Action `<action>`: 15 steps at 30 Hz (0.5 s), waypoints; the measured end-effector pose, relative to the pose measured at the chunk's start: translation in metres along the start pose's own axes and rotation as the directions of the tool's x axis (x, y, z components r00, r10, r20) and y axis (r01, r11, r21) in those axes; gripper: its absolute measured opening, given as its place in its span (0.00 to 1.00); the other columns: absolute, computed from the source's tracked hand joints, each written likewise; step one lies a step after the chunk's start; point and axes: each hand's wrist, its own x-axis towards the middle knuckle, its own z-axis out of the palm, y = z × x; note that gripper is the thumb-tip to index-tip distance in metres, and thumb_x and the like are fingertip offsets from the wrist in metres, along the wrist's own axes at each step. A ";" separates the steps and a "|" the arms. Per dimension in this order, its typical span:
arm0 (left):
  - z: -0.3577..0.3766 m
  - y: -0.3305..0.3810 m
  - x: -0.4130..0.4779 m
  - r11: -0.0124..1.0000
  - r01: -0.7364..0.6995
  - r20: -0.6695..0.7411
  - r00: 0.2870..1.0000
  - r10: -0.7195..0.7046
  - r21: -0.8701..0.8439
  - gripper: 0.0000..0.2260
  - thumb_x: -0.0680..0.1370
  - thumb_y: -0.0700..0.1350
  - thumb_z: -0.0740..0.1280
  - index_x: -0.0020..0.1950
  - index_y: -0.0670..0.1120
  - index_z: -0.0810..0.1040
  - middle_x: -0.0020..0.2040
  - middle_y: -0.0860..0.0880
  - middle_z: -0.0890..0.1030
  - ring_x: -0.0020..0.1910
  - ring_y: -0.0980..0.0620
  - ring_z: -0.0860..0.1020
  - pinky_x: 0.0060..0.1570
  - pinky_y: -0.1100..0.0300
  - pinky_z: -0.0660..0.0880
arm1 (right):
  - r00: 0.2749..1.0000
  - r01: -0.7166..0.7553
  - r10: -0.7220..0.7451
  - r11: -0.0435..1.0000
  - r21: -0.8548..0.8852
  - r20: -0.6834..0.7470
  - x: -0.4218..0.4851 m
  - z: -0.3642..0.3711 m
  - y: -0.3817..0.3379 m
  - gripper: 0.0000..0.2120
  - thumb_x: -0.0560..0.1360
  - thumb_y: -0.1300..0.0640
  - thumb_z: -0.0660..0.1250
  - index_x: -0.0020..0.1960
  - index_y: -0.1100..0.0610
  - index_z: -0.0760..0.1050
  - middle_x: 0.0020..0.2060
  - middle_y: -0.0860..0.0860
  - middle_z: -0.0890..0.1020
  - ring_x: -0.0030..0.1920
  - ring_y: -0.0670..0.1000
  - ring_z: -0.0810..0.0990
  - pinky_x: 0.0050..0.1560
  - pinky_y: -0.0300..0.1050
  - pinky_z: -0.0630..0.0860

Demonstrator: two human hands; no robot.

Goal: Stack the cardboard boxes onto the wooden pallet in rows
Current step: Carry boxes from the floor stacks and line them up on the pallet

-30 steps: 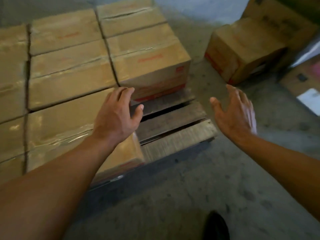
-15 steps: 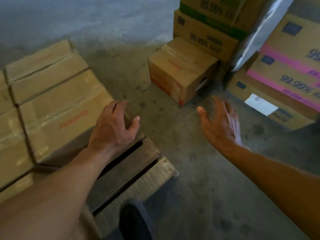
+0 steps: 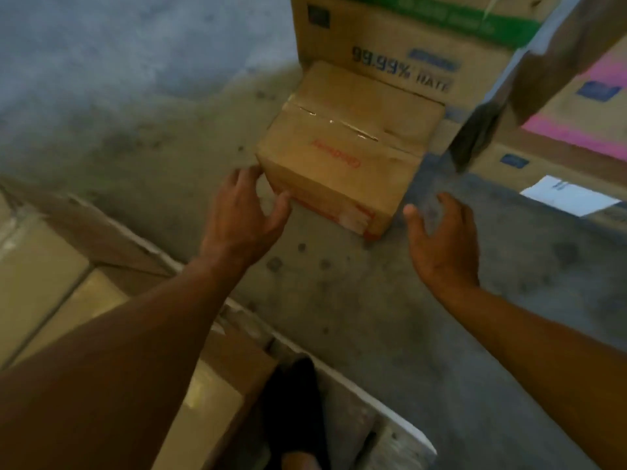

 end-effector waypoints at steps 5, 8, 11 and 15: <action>0.037 -0.058 0.083 1.000 -0.027 0.130 0.991 0.025 0.015 0.30 0.77 0.55 0.68 0.73 0.40 0.69 0.69 0.40 0.72 0.68 0.42 0.71 0.64 0.55 0.67 | 0.983 -0.184 0.184 0.983 -0.020 -0.025 0.038 0.073 -0.009 0.34 0.80 0.41 0.63 0.78 0.57 0.60 0.76 0.57 0.65 0.74 0.59 0.64 0.72 0.52 0.62; 0.063 -0.090 0.131 1.000 0.003 0.127 0.992 -0.005 0.009 0.31 0.77 0.56 0.70 0.73 0.40 0.69 0.70 0.40 0.71 0.69 0.41 0.70 0.65 0.54 0.66 | 0.955 -0.295 0.293 0.955 -0.020 -0.053 0.066 0.106 -0.005 0.37 0.79 0.38 0.63 0.79 0.57 0.57 0.77 0.58 0.64 0.75 0.60 0.63 0.73 0.54 0.61; 0.086 -0.111 0.171 0.994 0.110 0.171 0.979 -0.109 0.009 0.42 0.73 0.63 0.72 0.77 0.40 0.63 0.75 0.41 0.66 0.73 0.42 0.66 0.68 0.53 0.65 | 0.903 -0.421 0.423 0.906 0.052 -0.069 0.089 0.130 0.004 0.43 0.76 0.34 0.65 0.80 0.58 0.56 0.77 0.58 0.64 0.75 0.60 0.65 0.73 0.56 0.64; 0.116 -0.127 0.210 0.961 0.276 0.295 0.921 -0.255 -0.031 0.55 0.64 0.67 0.77 0.80 0.41 0.56 0.78 0.41 0.62 0.76 0.42 0.64 0.73 0.48 0.64 | 0.861 -0.486 0.505 0.853 0.191 -0.067 0.101 0.150 0.016 0.47 0.71 0.31 0.69 0.79 0.57 0.60 0.73 0.55 0.71 0.71 0.57 0.72 0.70 0.55 0.70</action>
